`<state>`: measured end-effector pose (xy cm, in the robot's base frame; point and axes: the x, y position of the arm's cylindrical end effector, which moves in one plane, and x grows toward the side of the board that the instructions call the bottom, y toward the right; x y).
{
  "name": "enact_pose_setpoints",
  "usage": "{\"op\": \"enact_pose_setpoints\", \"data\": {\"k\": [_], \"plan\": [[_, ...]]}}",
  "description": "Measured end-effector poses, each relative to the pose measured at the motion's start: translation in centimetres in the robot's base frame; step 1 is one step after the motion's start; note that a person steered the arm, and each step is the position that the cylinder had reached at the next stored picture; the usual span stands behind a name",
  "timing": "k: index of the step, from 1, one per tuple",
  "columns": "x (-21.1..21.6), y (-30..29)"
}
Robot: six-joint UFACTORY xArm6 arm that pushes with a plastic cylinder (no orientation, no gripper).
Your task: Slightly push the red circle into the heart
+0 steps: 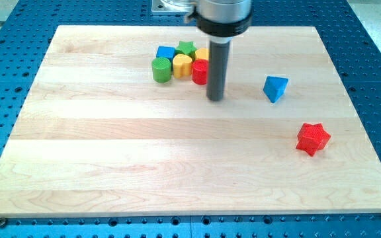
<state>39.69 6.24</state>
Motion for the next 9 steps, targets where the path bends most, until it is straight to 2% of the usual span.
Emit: {"op": "enact_pose_setpoints", "data": {"k": [1,5,9], "plan": [[-1.9,0.3],[-4.2,0.3],[-4.5,0.1]]}}
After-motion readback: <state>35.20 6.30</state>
